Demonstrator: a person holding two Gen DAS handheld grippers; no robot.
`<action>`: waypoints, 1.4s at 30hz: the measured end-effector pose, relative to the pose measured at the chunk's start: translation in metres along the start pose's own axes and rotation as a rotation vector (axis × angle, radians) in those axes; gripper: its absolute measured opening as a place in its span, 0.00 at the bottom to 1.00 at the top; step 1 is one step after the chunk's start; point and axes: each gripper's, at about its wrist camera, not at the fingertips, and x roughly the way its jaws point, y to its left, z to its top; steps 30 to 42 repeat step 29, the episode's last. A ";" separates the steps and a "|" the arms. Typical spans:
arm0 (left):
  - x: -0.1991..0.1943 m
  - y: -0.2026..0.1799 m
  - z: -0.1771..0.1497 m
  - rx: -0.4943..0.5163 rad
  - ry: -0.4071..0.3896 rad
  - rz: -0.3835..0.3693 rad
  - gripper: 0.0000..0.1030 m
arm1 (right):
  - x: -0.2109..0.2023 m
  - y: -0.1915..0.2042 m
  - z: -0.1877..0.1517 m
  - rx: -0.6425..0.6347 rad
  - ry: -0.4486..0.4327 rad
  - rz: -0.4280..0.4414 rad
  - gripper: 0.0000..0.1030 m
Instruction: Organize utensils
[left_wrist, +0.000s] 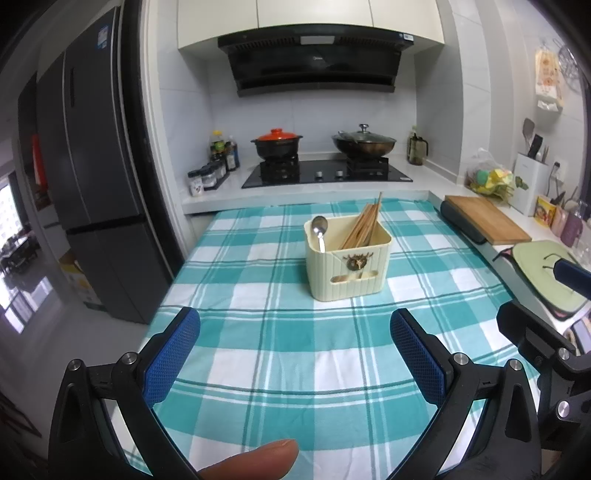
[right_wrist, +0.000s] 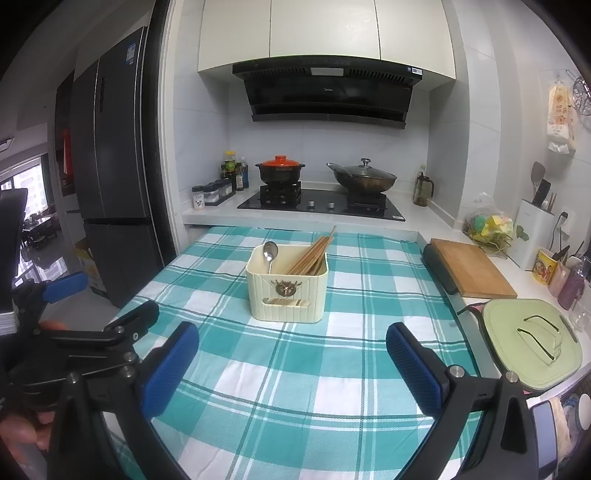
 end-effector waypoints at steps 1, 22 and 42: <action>0.000 0.000 0.000 0.000 0.000 0.000 1.00 | 0.000 0.000 0.000 0.000 0.000 0.000 1.00; -0.001 -0.001 0.000 0.003 0.004 -0.007 1.00 | 0.001 0.002 -0.001 -0.002 0.005 -0.001 1.00; -0.007 0.003 0.000 -0.020 -0.043 -0.019 0.99 | 0.003 0.001 -0.005 -0.001 0.014 0.001 1.00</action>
